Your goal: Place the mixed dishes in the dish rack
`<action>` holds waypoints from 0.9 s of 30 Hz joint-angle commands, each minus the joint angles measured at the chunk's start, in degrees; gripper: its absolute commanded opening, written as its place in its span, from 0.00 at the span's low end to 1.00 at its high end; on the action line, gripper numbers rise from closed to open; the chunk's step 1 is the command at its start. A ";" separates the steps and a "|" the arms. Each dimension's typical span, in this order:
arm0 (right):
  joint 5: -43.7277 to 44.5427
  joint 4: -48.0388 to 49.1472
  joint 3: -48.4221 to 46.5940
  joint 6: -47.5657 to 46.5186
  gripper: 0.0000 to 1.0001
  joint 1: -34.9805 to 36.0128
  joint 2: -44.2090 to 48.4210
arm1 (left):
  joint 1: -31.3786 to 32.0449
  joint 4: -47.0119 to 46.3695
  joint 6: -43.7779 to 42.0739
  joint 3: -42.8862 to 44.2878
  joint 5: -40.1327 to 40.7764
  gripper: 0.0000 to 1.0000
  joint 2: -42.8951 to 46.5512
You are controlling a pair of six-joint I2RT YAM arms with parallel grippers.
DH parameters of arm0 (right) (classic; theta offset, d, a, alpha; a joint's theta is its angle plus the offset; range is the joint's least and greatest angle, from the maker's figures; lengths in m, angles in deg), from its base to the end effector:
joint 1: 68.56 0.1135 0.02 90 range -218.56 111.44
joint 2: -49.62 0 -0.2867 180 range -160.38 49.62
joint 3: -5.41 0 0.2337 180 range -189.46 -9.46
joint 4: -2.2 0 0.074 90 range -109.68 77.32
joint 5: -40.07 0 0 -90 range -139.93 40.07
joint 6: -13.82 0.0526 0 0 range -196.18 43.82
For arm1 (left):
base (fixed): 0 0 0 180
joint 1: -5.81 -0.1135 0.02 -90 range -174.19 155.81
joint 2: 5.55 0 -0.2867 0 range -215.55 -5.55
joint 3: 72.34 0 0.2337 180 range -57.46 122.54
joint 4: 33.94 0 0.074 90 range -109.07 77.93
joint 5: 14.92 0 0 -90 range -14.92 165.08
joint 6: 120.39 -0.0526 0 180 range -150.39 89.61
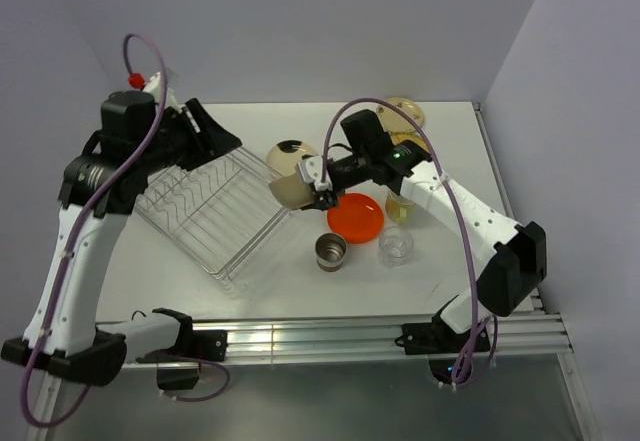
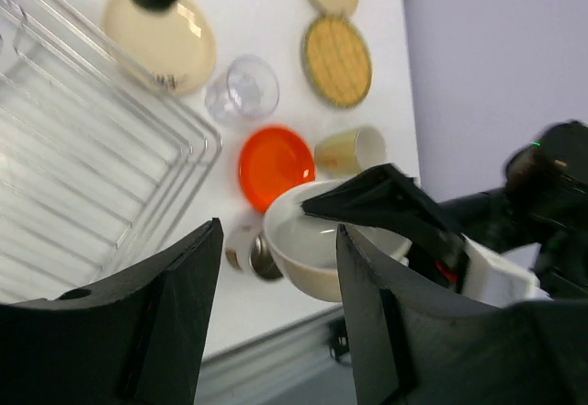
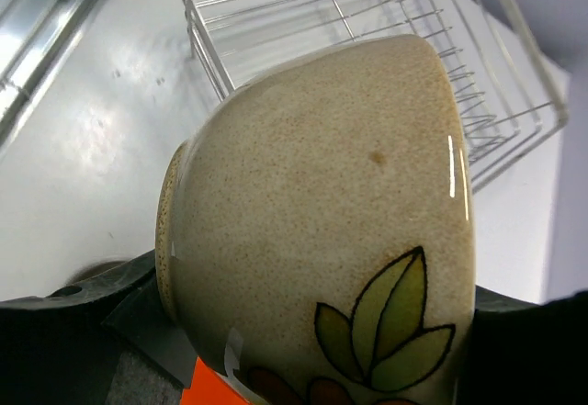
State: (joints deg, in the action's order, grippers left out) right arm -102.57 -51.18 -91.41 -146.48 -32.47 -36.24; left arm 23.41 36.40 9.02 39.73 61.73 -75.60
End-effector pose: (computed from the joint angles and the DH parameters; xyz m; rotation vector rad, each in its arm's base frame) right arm 0.2234 0.2146 0.3724 -1.8761 0.8551 0.6912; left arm 0.1927 -0.0739 0.4800 -0.2601 2.1471 -0.8367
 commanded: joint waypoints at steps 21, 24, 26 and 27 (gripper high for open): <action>-11.16 58.61 -26.07 112.02 0.49 10.04 -40.95 | -0.12 -19.17 0.04 -31.09 17.46 0.66 37.33; -12.22 65.20 -25.72 122.40 0.49 11.54 -44.73 | -0.03 -17.33 0.48 -31.44 19.31 0.66 39.18; -13.18 69.15 -25.45 128.10 0.49 12.41 -47.01 | -0.03 -16.70 1.01 -31.79 21.25 0.66 40.24; -13.36 69.44 -25.54 128.92 0.50 13.29 -47.63 | -0.03 -16.53 1.18 -32.32 21.78 0.67 41.46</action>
State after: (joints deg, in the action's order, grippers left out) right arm -112.14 5.21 -114.12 -31.71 -20.64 -83.61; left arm 23.41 20.27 9.13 8.19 79.55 -36.17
